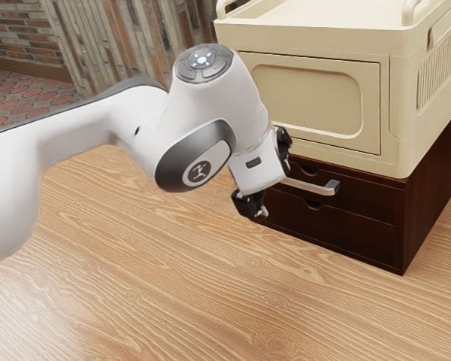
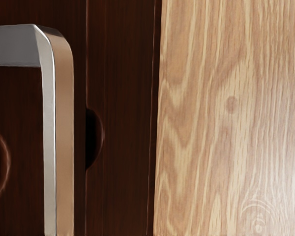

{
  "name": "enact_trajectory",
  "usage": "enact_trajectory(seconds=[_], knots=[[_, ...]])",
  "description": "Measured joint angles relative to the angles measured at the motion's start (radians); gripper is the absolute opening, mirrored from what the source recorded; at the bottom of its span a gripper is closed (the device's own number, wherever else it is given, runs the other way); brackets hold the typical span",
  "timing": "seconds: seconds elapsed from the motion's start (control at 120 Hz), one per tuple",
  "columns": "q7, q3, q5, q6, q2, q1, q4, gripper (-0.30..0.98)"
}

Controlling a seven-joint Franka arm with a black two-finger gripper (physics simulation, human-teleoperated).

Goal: Pull the drawer handle with one arm to open the drawer

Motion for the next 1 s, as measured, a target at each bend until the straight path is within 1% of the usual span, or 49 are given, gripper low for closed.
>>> enact_trajectory(seconds=[0.45, 0.567, 0.833, 1.0], knots=[[0.039, -0.001, 0.0, 0.073, 0.062, -0.001, 0.003, 0.69], [0.044, -0.003, -0.002, 0.085, 0.075, 0.023, 0.003, 0.69], [0.049, -0.008, -0.006, 0.115, 0.096, 0.025, 0.004, 0.69], [0.046, -0.007, -0.007, 0.136, 0.105, 0.026, -0.001, 0.71]])
